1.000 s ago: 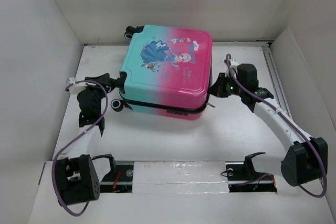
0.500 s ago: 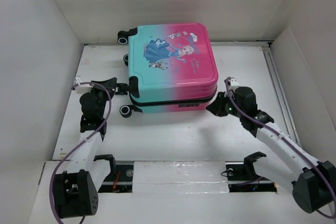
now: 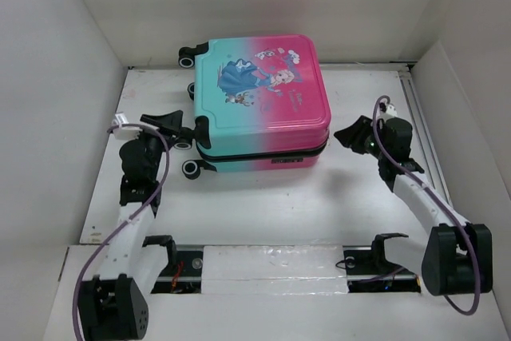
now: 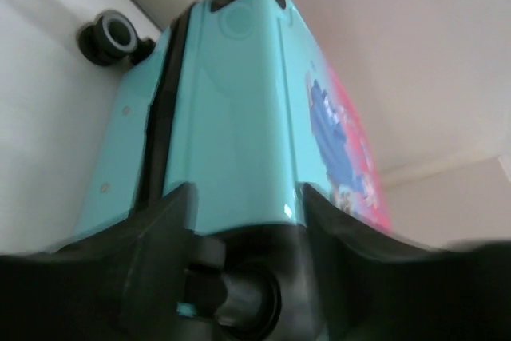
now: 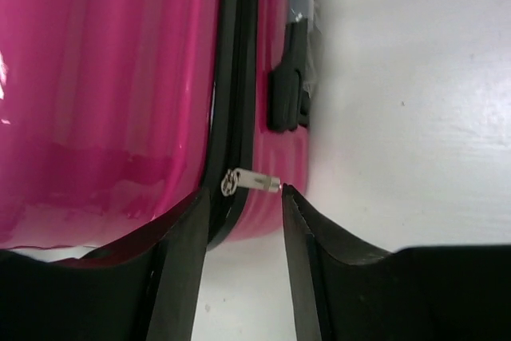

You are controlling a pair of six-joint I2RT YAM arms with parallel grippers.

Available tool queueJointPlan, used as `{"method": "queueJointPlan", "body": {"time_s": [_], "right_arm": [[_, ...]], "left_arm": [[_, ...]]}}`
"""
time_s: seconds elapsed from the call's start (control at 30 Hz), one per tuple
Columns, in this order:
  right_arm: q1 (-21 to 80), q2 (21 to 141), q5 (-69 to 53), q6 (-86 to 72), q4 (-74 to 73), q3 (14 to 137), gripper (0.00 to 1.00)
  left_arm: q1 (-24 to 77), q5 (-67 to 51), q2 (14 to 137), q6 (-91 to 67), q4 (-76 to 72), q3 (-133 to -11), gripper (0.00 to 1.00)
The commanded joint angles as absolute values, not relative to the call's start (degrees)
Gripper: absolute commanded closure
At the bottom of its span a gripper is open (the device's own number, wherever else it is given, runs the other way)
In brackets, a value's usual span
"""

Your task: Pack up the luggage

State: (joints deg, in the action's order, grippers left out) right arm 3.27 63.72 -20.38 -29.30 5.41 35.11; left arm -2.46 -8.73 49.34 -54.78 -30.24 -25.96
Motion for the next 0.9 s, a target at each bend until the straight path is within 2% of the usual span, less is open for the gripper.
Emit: {"method": "queueJointPlan", "body": {"time_s": [0.0, 0.07, 0.1, 0.2, 0.4, 0.53, 0.87], "right_arm": [[0.3, 67.7, -32.0, -33.0, 23.1, 32.7, 0.52], [0.3, 70.2, -39.4, -33.0, 31.6, 32.7, 0.51], [0.3, 71.4, -41.1, -33.0, 34.4, 32.1, 0.48], [-0.3, 75.4, -46.7, -34.7, 40.9, 32.6, 0.44], [3.0, 78.0, -45.8, -36.3, 40.3, 34.1, 0.43], [4.1, 77.3, -42.4, -33.7, 35.8, 34.6, 0.43], [6.0, 75.7, -41.1, -33.0, 33.6, 32.9, 0.47]], "left_arm": [[-2.3, -5.5, 41.5, -52.6, -25.1, -24.3, 0.24], [-2.3, -4.7, 38.4, -51.3, -22.3, -22.6, 0.05], [-2.3, -5.6, 37.9, -50.8, -20.8, -22.6, 0.0], [-2.3, -10.3, 37.3, -50.1, -19.4, -20.3, 0.0], [-2.3, -15.3, 37.3, -56.2, -24.4, -15.5, 0.0], [-2.3, -10.8, 35.2, -58.4, -22.2, -14.3, 0.0], [-2.3, -6.4, 46.5, -66.7, -43.3, -12.7, 0.0]]}}
